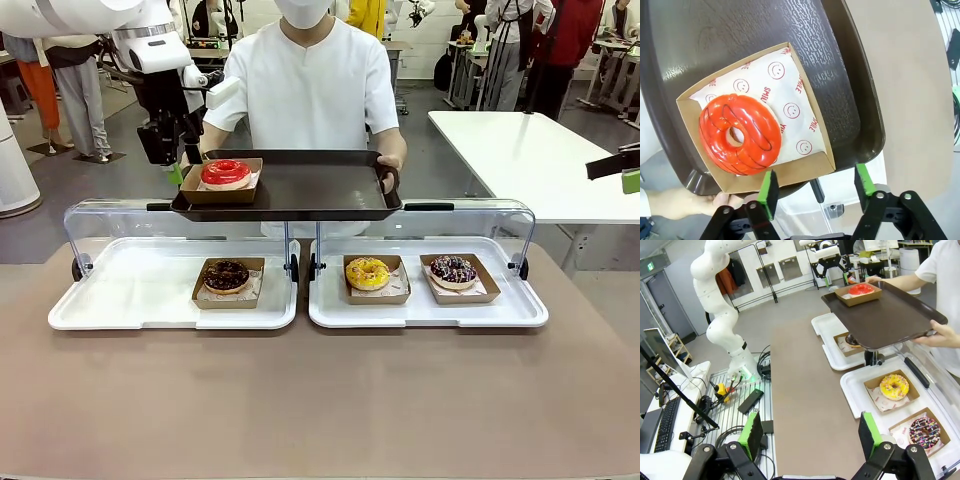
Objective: Provide the desired donut to the person.
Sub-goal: Place the picked Paper togo box onto the Handle tray extended by the person.
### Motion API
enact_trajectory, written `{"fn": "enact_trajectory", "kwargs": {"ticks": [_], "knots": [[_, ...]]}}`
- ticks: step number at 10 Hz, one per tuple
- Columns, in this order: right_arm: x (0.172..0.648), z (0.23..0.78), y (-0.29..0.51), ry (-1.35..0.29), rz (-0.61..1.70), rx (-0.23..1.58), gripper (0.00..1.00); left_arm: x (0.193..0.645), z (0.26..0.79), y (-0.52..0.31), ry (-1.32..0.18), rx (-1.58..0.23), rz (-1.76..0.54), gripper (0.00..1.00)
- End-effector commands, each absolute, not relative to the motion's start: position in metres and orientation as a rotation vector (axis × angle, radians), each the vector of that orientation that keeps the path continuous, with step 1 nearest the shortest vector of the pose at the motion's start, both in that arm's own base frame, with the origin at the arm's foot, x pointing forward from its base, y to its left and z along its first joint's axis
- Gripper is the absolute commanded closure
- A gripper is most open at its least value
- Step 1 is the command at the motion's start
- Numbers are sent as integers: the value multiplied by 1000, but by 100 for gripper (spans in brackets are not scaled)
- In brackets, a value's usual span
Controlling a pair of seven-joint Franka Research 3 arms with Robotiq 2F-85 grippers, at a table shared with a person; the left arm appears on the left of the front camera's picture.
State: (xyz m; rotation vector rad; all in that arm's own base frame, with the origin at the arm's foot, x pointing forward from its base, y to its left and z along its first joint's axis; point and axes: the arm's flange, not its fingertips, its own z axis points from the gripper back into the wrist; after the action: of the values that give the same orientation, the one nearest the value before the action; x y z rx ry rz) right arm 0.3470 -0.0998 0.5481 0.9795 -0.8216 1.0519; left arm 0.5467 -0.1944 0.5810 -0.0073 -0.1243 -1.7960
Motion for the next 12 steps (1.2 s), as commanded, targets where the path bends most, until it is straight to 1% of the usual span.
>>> {"fn": "enact_trajectory", "kwargs": {"ticks": [1,4,6,8,10,12], "knots": [[348,549,-100,-834,1057,991,0,546,587,-191,-134,-44,-1816,0],[348,549,-100,-834,1057,991,0,545,588,-190,-124,-52,-1811,0],[348,549,-100,-834,1057,991,0,534,592,-185,-147,-48,-1822,0],[348,549,-100,-834,1057,991,0,502,598,-157,-171,-33,-1841,0],[348,549,-100,-834,1057,991,0,467,597,-112,-196,-2,-1791,0],[348,549,-100,-834,1057,991,0,443,593,-74,-222,-8,-1746,0]]}}
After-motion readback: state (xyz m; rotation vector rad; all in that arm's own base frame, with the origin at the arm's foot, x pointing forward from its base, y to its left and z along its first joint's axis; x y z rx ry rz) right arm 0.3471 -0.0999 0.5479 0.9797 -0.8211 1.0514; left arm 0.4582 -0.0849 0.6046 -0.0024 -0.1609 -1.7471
